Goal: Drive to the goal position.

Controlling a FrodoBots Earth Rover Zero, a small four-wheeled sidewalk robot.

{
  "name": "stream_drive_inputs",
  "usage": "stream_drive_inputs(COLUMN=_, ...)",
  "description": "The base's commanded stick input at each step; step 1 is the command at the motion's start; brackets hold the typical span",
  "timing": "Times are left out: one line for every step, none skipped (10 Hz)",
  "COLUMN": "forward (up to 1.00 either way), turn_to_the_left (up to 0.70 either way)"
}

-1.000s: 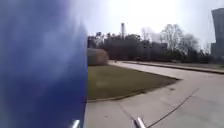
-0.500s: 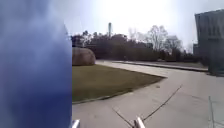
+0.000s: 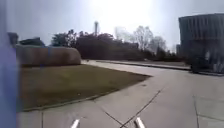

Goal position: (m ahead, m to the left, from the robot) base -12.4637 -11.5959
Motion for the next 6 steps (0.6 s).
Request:
stream_drive_inputs(forward=0.00, turn_to_the_left=-1.00)
stream_drive_inputs(forward=0.00, turn_to_the_left=-1.00)
stream_drive_inputs(forward=0.00, turn_to_the_left=-1.00)
stream_drive_inputs(forward=0.00, turn_to_the_left=-1.00)
stream_drive_inputs(forward=0.00, turn_to_the_left=-1.00)
stream_drive_inputs(forward=0.00, turn_to_the_left=-1.00)
